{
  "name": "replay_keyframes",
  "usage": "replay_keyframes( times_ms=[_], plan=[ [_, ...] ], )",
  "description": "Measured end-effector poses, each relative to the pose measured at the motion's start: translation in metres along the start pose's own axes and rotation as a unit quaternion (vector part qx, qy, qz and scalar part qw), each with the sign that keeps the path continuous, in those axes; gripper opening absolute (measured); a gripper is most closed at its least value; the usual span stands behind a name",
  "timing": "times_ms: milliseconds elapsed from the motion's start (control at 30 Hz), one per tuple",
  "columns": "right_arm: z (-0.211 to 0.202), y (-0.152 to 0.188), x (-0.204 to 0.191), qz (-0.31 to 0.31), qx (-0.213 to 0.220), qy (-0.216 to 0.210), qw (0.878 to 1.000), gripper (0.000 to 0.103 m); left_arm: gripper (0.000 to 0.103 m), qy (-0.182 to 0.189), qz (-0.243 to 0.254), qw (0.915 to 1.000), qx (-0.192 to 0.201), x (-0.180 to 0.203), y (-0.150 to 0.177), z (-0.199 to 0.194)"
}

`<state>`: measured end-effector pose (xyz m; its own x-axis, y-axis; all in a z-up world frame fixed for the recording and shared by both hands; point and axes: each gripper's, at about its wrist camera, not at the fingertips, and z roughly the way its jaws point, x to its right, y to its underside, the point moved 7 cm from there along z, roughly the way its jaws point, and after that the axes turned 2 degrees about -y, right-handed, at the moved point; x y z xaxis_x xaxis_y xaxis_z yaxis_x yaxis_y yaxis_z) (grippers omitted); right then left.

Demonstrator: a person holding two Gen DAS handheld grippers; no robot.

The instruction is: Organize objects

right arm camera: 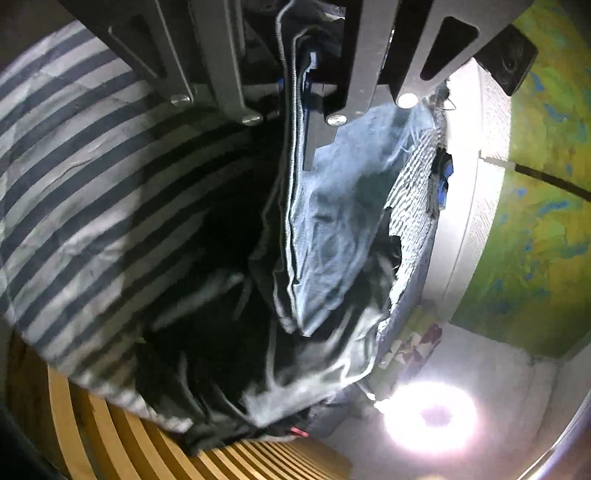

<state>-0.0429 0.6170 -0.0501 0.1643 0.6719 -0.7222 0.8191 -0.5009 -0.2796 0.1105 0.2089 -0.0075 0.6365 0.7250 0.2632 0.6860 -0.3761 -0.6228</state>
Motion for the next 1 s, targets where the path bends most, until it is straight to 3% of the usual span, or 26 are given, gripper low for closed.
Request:
replay_keyframes(
  times_ms=[133,200,300,367,467,567,700,800,900,1000],
  plan=[
    [-0.023,-0.014,-0.032,-0.018,0.031,-0.021,0.999,0.005,0.053,-0.091,-0.077,0.9928,-0.009,-0.104,0.054,-0.055],
    [-0.038,-0.021,-0.042,-0.032,0.051,-0.027,0.998,0.005,0.053,-0.109,-0.111,0.9876,-0.019,-0.146,0.082,-0.072],
    [-0.021,-0.021,-0.018,-0.02,0.044,0.026,0.998,0.005,0.053,-0.134,-0.137,0.9789,-0.07,-0.181,0.121,-0.05],
    [-0.001,-0.015,0.01,0.0,0.016,0.068,0.998,0.005,0.052,-0.133,-0.122,0.9787,-0.098,-0.181,0.138,-0.028],
    [0.014,-0.012,0.027,0.016,-0.001,0.091,0.996,0.005,0.053,-0.132,-0.104,0.9818,-0.089,-0.178,0.138,-0.043],
    [0.005,-0.016,0.016,0.019,0.005,0.067,0.998,0.005,0.053,-0.123,-0.067,0.9884,-0.059,-0.156,0.119,-0.06],
    [-0.015,-0.025,-0.024,-0.025,0.032,0.039,0.998,0.005,0.053,-0.091,-0.004,0.9939,-0.062,-0.107,0.1,-0.038],
    [-0.004,-0.02,-0.006,-0.017,0.019,0.085,0.996,0.005,0.054,-0.063,-0.014,0.9896,-0.129,-0.104,0.12,0.004],
    [0.012,-0.008,0.024,0.008,-0.008,0.126,0.992,0.005,0.063,-0.056,-0.01,0.9903,-0.127,-0.1,0.124,0.005],
    [0.006,-0.01,0.018,0.007,0.001,0.114,0.993,0.005,0.064,-0.048,-0.003,0.9946,-0.092,-0.099,0.1,-0.013]
  ],
)
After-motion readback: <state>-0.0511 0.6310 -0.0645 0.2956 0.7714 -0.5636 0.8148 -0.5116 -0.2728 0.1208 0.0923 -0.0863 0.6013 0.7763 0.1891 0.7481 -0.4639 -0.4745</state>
